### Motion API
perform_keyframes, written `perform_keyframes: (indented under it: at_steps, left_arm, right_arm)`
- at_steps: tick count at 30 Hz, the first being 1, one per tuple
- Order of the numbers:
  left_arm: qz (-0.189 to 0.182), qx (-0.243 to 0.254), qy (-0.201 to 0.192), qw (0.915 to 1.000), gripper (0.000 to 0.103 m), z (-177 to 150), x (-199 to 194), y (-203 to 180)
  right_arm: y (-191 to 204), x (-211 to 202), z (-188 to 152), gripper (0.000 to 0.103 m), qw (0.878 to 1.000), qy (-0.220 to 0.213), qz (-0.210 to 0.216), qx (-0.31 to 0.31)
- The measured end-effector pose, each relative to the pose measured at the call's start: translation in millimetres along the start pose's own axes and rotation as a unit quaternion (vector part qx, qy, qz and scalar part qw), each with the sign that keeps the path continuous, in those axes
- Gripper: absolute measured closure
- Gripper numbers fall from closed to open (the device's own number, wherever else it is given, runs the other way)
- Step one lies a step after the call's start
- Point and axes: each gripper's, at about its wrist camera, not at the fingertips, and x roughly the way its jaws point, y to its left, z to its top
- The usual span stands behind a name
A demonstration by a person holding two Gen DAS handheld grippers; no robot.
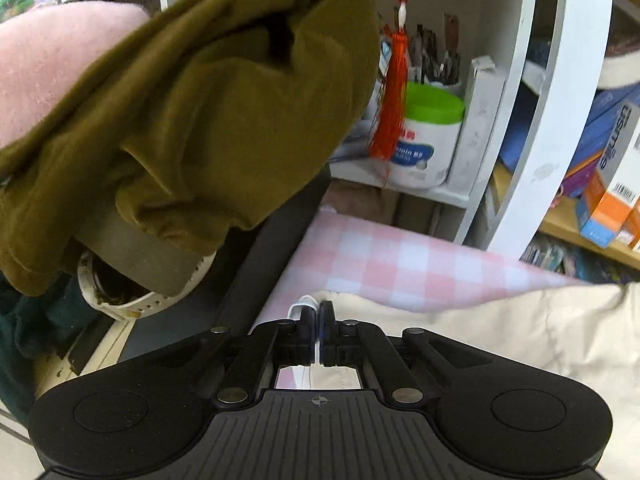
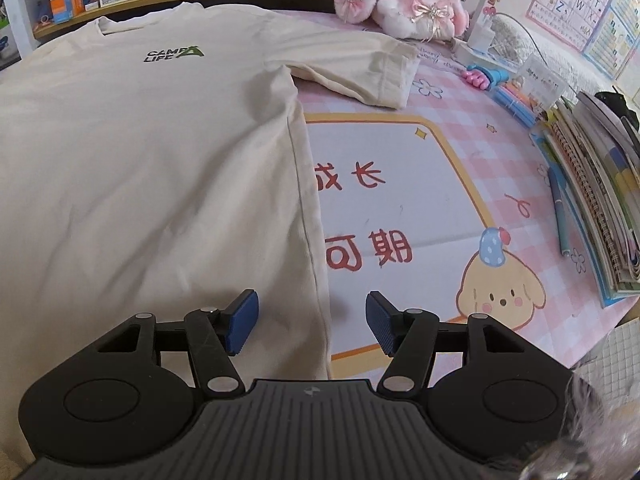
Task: Fold clothes
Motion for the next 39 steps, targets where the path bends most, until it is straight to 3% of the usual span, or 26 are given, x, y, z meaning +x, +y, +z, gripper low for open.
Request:
perform_keyframes:
  at_steps: [4, 7, 10, 13, 16, 18, 20, 22, 23, 26, 28, 30, 33, 34, 37, 39]
  left_arm:
    - [0.003, 0.012, 0.005, 0.9999, 0.102, -2.2, 7.6, 1.8]
    - [0.03, 0.022, 0.028, 0.9989, 0.091, -3.5, 16.7, 2.5]
    - [0.063, 0.033, -0.008, 0.9975, 0.092, -7.0, -0.4, 1.9]
    - [-0.027, 0.077, -0.015, 0.9965, 0.091, -42.2, -37.2, -16.7]
    - [-0.117, 0.121, -0.022, 0.9856, 0.083, -77.5, -74.0, -35.2]
    - [-0.176, 0.149, -0.027, 0.9728, 0.08, -101.0, -98.5, -47.6]
    - [-0.232, 0.176, -0.03, 0.9562, 0.08, -124.5, -121.7, -60.2]
    - [-0.252, 0.206, -0.01, 0.9456, 0.079, -147.9, -120.7, -77.1]
    - [-0.26, 0.219, -0.001, 0.9405, 0.079, -158.9, -120.2, -85.0]
    - [-0.239, 0.224, -0.002, 0.9446, 0.08, -173.7, -117.6, -94.6]
    - [-0.231, 0.21, -0.004, 0.9498, 0.08, -170.0, -113.8, -94.7]
    - [-0.225, 0.207, -0.005, 0.9521, 0.08, -166.5, -106.0, -97.8]
    - [-0.212, 0.219, -0.009, 0.9523, 0.079, -166.4, -105.8, -96.2]
    - [-0.208, 0.222, -0.01, 0.9525, 0.079, -166.0, -105.6, -95.6]
    - [-0.193, 0.202, 0.003, 0.9603, 0.079, -160.0, -107.2, -84.8]
    - [-0.193, 0.183, 0.002, 0.964, 0.079, -163.3, -118.9, -70.4]
  right_arm:
    - [-1.2, -0.2, -0.3, 0.046, 1.0, 0.005, 0.002, 0.001]
    - [-3.0, 0.0, 0.5, 0.045, 1.0, 0.009, 0.005, 0.001]
    - [-5.3, 0.3, 1.5, 0.045, 1.0, 0.014, 0.007, 0.0]
    - [-11.0, -0.9, -1.4, 0.045, 1.0, 0.018, 0.011, 0.003]
    - [-19.6, -2.7, -6.7, 0.049, 0.999, 0.021, 0.017, 0.019]
    - [-24.4, -3.2, -10.6, 0.059, 0.998, 0.024, 0.036, 0.035]
    - [-26.2, -4.5, -11.5, 0.085, 0.997, 0.024, 0.064, 0.047]
    - [-24.9, -5.9, -10.2, 0.1, 0.994, 0.031, 0.087, 0.05]
    - [-24.0, -8.2, -8.8, 0.1, 0.992, 0.035, 0.104, 0.054]
    - [-25.9, -37.3, 1.4, 0.1, 0.986, -0.001, 0.154, 0.066]
    - [-38.9, -58.2, 9.4, 0.1, 0.986, -0.029, 0.143, 0.083]
    - [-50.8, -54.2, 11.0, 0.1, 0.994, -0.02, 0.074, 0.072]
    - [-61.7, -23.9, 5.1, 0.099, 0.992, 0.019, 0.076, 0.098]
    - [-60.1, -17.4, 3.0, 0.097, 0.992, 0.026, 0.078, 0.094]
    - [-64.5, -18.0, -4.8, 0.073, 0.993, 0.019, 0.067, 0.092]
    - [-77.4, -28.0, -11.0, 0.069, 0.99, 0.008, 0.1, 0.101]
